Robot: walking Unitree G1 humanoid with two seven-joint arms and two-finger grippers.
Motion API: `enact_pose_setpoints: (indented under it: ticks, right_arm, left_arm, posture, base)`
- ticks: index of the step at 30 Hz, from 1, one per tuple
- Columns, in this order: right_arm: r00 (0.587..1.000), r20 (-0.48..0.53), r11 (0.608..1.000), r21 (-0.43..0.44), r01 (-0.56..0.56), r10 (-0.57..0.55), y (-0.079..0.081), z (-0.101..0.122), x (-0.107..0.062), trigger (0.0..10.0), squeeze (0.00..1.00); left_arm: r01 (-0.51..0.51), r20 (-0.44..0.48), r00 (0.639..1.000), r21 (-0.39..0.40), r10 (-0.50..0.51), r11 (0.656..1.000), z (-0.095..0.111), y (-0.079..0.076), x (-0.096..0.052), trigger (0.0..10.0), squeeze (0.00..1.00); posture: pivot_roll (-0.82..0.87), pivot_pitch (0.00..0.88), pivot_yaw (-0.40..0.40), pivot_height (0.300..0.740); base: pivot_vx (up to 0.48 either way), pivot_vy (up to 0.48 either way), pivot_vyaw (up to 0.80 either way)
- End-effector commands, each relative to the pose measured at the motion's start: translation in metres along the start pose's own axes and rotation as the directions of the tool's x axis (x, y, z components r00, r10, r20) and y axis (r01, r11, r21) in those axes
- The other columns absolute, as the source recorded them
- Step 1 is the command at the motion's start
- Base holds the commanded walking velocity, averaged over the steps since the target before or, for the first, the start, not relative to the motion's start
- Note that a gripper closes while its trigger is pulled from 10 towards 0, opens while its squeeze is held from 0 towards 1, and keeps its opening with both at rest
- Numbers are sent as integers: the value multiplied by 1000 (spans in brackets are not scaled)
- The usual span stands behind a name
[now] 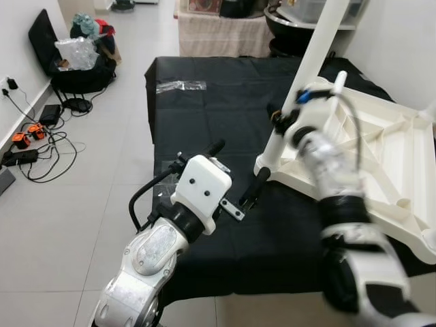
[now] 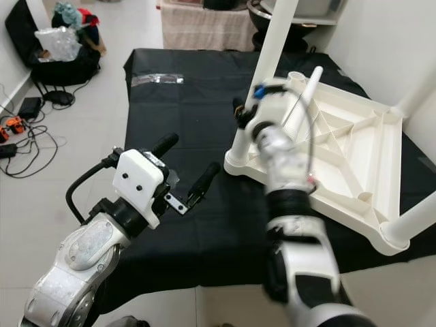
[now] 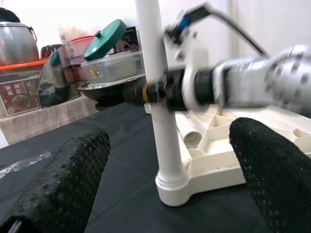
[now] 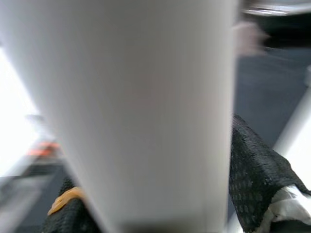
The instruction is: Building children table
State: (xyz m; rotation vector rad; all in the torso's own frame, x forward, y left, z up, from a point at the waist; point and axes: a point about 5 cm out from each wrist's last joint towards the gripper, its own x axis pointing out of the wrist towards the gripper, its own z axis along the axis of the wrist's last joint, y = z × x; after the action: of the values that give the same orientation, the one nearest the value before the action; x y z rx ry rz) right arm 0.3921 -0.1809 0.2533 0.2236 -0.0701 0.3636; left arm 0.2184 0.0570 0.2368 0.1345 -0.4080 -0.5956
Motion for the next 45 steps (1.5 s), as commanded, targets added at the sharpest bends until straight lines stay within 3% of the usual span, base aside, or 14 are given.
enact_pose_setpoints:
  ticks: [1, 4, 7, 16, 17, 18, 23, 27, 29, 30, 34, 36, 39, 45]
  right_arm:
    - [995, -19, 994, 55, -96, 97, 3, -8, -3, 10000, 0]
    - [976, -10, 976, 43, -215, 216, 7, -7, -8, 10000, 0]
    - [762, -54, 763, 93, -640, 645, 22, -21, -29, 10000, 0]
    - [619, -134, 633, 143, -761, 774, 35, -45, -24, 10000, 0]
    - [608, -145, 625, 150, -766, 781, 38, -49, -23, 2392, 0]
    - [597, -152, 615, 147, -775, 788, 41, -51, -22, 0, 0]
    - [597, -151, 614, 125, -779, 788, 43, -49, -22, 0, 0]
    - [809, -127, 816, 4, -579, 574, 34, -42, -7, 0, 0]
    - [809, -127, 816, 4, -579, 574, 34, -42, -7, 0, 0]
    - [902, -102, 905, -29, -424, 420, 30, -43, 2, 0, 0]
    - [962, -93, 963, -62, -262, 255, 26, -44, 8, 0, 0]
    - [995, -96, 993, -118, 5, -17, 15, -45, 9, 0, 0]
    - [927, -56, 916, -189, 354, -370, 4, -45, -2, 0, 0]
    - [831, 6, 816, -186, 547, -556, 12, -42, -18, 0, 0]
  left_arm:
    - [4, -2, 1000, -3, -4, 1000, -1, -1, 1, 10000, 0]
    - [4, -1, 1000, -2, -4, 1000, -1, -1, 1, 10000, 0]
    - [3, -3, 1000, 1, -3, 1000, -1, 0, 0, 10000, 0]
    - [3, -6, 1000, 2, -3, 1000, -1, -1, -1, 10000, 0]
    - [3, -6, 1000, 2, -3, 1000, -1, -1, -1, 10000, 0]
    - [3, -6, 1000, 2, -3, 1000, -1, -1, -1, 10000, 0]
    - [3, -7, 1000, 1, -3, 1000, -1, -2, -1, 10000, 0]
    - [5, -5, 1000, -3, -5, 1000, -1, -2, -1, 10000, 0]
    - [5, -5, 1000, -3, -5, 1000, -1, -2, -1, 10000, 0]
    - [13, -3, 1000, -5, -13, 1000, -1, -3, -1, 10000, 0]
    - [18, -1, 1000, -5, -18, 1000, -1, -3, 0, 10000, 0]
    - [17, 1, 1000, -5, -17, 1000, -1, -3, 1, 10000, 0]
    - [19, 0, 1000, -4, -19, 1000, -1, -3, 0, 10000, 0]
    - [20, 1, 1000, -1, -20, 1000, -1, -3, 1, 10000, 0]
  posture:
    - [77, 84, -97, 740]
    - [77, 84, -97, 740]
    - [84, 85, -100, 740]
    - [96, 83, -100, 740]
    - [98, 82, -100, 740]
    - [98, 79, -101, 740]
    - [96, 75, -102, 740]
    - [84, 68, -95, 740]
    - [84, 68, -95, 740]
    - [82, 66, -94, 740]
    - [82, 66, -94, 740]
    - [84, 63, -88, 740]
    - [83, 62, -92, 740]
    - [84, 62, -91, 740]
  base:
    - [0, 0, 0]
    - [0, 0, 0]
    - [0, 0, 0]
    - [0, 0, 0]
    - [0, 0, 0]
    - [0, 0, 0]
    - [0, 0, 0]
    - [0, 0, 0]
    - [0, 0, 0]
    - [0, 0, 0]
    - [0, 0, 0]
    - [0, 0, 0]
    - [0, 0, 0]
    - [0, 0, 0]
